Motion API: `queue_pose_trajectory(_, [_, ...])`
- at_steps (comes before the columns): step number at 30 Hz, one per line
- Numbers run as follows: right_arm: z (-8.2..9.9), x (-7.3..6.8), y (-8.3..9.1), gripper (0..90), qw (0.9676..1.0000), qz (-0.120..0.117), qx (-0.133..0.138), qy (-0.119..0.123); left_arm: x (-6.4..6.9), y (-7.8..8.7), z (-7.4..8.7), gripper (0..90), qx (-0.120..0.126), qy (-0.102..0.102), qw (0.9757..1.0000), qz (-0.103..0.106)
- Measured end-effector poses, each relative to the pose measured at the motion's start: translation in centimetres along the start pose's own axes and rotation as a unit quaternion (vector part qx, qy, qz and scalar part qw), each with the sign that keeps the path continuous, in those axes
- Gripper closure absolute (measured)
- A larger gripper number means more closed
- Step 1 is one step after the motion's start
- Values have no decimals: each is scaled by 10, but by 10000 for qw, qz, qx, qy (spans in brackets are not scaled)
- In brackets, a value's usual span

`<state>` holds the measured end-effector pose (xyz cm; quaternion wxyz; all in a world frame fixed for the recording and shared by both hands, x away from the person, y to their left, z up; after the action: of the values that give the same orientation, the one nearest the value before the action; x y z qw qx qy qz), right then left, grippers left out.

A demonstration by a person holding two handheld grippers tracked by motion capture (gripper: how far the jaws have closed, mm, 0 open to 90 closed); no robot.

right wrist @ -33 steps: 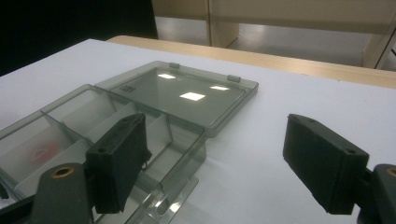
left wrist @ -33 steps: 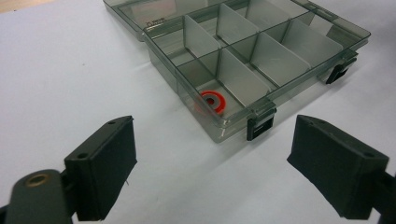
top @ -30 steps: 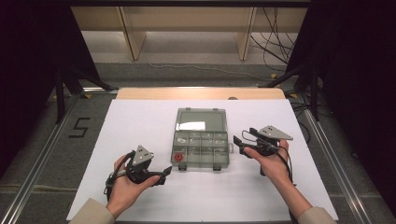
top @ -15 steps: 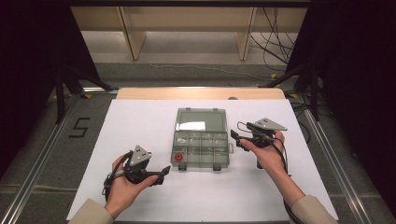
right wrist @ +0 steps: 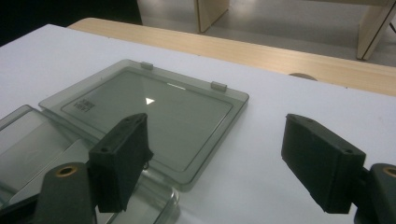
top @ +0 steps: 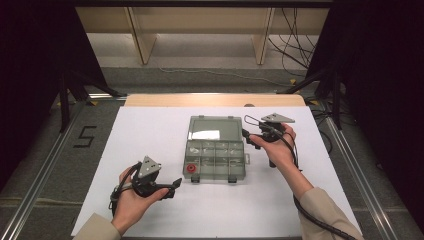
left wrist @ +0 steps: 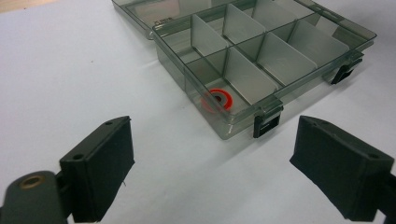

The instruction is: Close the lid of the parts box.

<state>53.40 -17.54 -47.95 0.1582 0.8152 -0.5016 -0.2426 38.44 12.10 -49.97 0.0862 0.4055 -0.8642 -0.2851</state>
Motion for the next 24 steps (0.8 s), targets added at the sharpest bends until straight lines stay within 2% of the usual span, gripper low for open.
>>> queue_pose_trajectory(1, [-2, 0, -3, 242, 10000, 25, -25, 3, -1, 0, 1, 120, -30, -63, 10000, 13])
queue_pose_trajectory(7, [-14, -2, -22, 255, 9996, 128, -230, 41, 0, 0, 1, 120, -36, -56, 10000, 39])
queue_pose_trajectory(12, [-14, 2, -40, 272, 9979, 268, -572, 106, 0, 0, 2, 122, -79, -18, 9999, 84])
queue_pose_trajectory(13, [-13, 1, -43, 278, 9975, 304, -642, -5, 0, 1, 2, 122, -82, -50, 9999, 33])
queue_pose_trajectory(14, [-12, 3, -47, 287, 9967, 361, -733, 26, -1, 0, 2, 122, -84, -51, 9999, 34])
queue_pose_trajectory(15, [-9, 2, -49, 291, 9951, 442, -871, -133, 0, 0, 2, 122, -81, -48, 9999, 36])
queue_pose_trajectory(16, [-7, 2, -50, 300, 9933, 524, -1009, -191, 0, 0, 2, 123, -81, -49, 9999, 37])
queue_pose_trajectory(20, [-4, 6, -60, 339, 9907, 668, -1158, -244, 0, 0, 1, 124, -54, -54, 10000, 52])
queue_pose_trajectory(22, [-2, 10, -64, 381, 9897, 735, -1223, -158, 0, 0, 2, 125, -56, -48, 10000, 55])
queue_pose_trajectory(24, [0, 11, -67, 418, 9880, 805, -1303, -189, 1, -1, 1, 126, -31, 13, 10000, 65])
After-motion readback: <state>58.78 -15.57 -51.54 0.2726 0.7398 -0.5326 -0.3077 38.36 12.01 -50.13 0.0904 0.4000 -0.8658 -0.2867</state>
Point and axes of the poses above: each handheld gripper's, and its own axes: y roughly backward along the jaws, z roughly out of its underside, x roughly to its right, the point moved 8 cm from there along -y, roughly forward along the jaws, and after that the axes turned 10 degrees about -y, right-handed, at the moved point
